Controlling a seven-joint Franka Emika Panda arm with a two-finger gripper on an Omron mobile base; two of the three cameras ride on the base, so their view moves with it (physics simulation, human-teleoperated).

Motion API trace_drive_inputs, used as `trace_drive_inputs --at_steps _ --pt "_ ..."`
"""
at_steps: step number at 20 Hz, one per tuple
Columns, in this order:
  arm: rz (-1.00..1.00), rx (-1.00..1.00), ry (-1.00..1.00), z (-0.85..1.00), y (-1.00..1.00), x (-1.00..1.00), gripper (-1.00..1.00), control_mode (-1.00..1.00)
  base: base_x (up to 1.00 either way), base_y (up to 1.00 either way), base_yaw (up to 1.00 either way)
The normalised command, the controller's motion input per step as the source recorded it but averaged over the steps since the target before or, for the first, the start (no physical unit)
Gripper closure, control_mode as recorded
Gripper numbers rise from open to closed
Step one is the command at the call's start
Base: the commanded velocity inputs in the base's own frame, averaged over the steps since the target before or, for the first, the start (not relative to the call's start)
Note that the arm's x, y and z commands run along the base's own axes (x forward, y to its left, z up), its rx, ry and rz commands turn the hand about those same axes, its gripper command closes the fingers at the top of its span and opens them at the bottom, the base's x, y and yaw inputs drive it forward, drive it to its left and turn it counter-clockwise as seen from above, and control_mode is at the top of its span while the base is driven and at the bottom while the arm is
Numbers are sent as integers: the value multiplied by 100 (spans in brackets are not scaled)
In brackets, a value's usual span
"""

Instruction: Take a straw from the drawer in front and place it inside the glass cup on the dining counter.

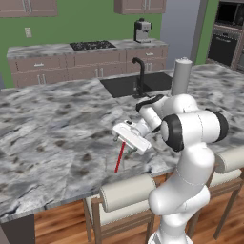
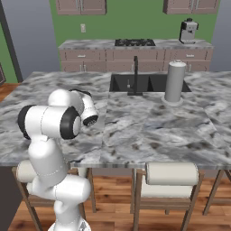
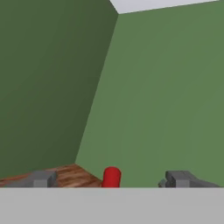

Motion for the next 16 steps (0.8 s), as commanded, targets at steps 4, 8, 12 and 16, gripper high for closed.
trace_drive_inputs --at_steps 4,8,12,16 --pt "-10 -9 -8 38 -62 -3 -100 -100 0 0 0" --pt "-13 -10 -10 41 -62 -1 -100 -100 0 0 0" --pt "-7 -15 -27 45 -25 -34 -100 -100 0 0 0" --pt "-2 -18 -40 56 -1 -60 -100 -100 0 0 0"
